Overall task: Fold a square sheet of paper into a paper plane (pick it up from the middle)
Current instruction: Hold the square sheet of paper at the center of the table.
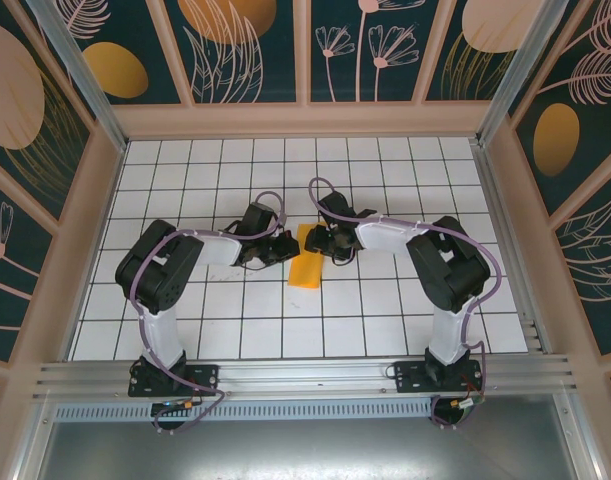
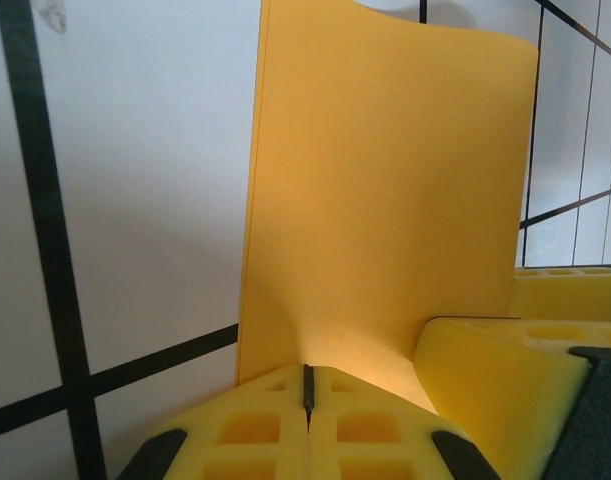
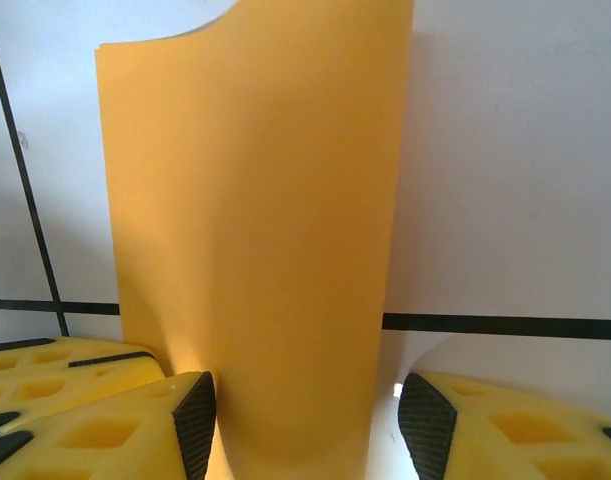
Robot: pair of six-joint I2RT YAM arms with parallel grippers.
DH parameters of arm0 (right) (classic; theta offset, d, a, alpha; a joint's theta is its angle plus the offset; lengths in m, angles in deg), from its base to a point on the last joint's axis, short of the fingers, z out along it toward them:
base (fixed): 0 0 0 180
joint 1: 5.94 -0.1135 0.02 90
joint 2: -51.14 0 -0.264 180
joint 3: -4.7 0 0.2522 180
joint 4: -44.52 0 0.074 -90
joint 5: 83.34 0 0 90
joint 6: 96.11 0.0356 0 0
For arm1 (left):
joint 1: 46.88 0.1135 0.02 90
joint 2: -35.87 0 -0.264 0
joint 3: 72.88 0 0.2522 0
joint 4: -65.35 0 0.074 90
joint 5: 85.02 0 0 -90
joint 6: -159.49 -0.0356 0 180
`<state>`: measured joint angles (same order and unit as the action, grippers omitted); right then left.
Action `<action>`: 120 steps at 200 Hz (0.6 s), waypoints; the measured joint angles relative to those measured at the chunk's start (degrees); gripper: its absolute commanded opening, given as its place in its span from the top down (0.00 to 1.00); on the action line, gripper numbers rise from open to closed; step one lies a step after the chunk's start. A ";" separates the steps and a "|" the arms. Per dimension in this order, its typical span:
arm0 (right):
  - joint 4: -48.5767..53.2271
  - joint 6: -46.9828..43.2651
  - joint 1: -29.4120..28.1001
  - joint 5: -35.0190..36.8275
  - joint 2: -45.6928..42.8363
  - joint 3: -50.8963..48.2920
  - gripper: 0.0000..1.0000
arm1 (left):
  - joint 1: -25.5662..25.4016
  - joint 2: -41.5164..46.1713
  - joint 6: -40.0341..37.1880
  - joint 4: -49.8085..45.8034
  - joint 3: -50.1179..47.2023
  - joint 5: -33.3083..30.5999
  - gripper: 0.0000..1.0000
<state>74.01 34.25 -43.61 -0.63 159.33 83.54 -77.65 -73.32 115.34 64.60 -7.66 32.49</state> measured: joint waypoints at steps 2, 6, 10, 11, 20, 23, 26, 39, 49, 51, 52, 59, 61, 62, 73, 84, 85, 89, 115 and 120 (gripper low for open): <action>0.07 0.00 0.00 0.00 0.00 0.07 0.41 | 0.00 0.00 -0.07 0.00 0.00 0.00 1.00; 0.20 0.00 -0.02 -0.02 0.00 0.17 0.41 | 0.00 0.00 -0.13 0.00 0.00 -0.02 1.00; 0.24 0.02 -0.07 0.00 0.00 0.24 0.40 | 0.00 0.00 -0.17 0.00 0.00 -0.07 1.00; 0.24 0.02 -0.07 -0.02 0.00 0.26 0.40 | 0.00 0.00 -0.17 0.00 0.00 -0.09 1.00; 0.57 0.00 -0.11 -0.02 0.00 0.55 0.39 | 0.00 0.00 -0.35 0.00 0.00 -0.11 1.00; 0.61 0.00 -0.13 -0.02 0.00 0.63 0.38 | 0.00 0.00 -0.37 0.00 0.00 -0.11 1.00; 0.74 0.02 -0.17 -0.02 0.00 0.74 0.38 | 0.00 0.00 -0.39 0.00 0.00 -0.09 1.00; 0.96 0.02 -0.20 -0.04 -0.07 1.09 0.35 | 0.00 0.00 -0.57 0.00 0.00 -0.07 1.00; 0.85 -0.02 -0.20 0.02 -0.37 1.11 0.34 | 0.00 0.00 -0.61 0.00 0.00 -0.07 1.00; 0.83 -0.02 -0.20 0.07 -0.46 1.11 0.34 | 0.00 0.00 -0.63 0.00 0.00 -0.04 1.00; 0.79 -0.02 -0.17 0.15 -0.59 1.11 0.34 | 0.00 0.00 -0.63 0.00 0.00 -0.07 1.00; 0.66 0.00 0.02 0.39 -1.20 1.09 0.34 | 0.00 0.00 -0.72 0.00 0.00 -0.04 1.00; 0.52 0.00 0.11 0.44 -1.44 1.03 0.34 | 0.00 0.00 -0.76 0.00 0.00 -0.04 1.00; 0.46 0.00 0.13 0.42 -1.53 1.01 0.34 | 0.00 0.00 -0.76 0.00 0.00 -0.04 1.00; -0.94 0.04 0.81 0.42 -3.85 0.20 0.39 | 0.00 -0.02 -0.79 0.00 0.00 -0.02 1.00; -3.89 0.52 1.62 -0.35 -7.45 -2.03 0.53 | 0.00 -0.04 -0.79 0.02 0.00 0.11 1.00; -4.17 0.39 1.66 -0.46 -7.72 -2.21 0.54 | 0.00 -0.07 -0.79 0.02 0.00 0.13 1.00; -5.70 1.07 1.95 -0.96 -9.11 -3.30 0.58 | 0.00 -0.07 -0.79 0.02 0.00 0.17 1.00; -16.15 3.48 2.99 -8.02 -14.27 -9.66 0.88 | 0.00 -0.13 -0.81 0.04 0.00 0.35 1.00; -18.01 3.76 2.97 -9.38 -14.19 -10.54 0.91 | 0.00 -0.13 -0.81 0.04 0.00 0.35 1.00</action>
<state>56.00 38.01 -40.64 -10.01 145.14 73.01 -77.65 -73.45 114.53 64.65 -7.66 32.84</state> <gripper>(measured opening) 0.161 0.070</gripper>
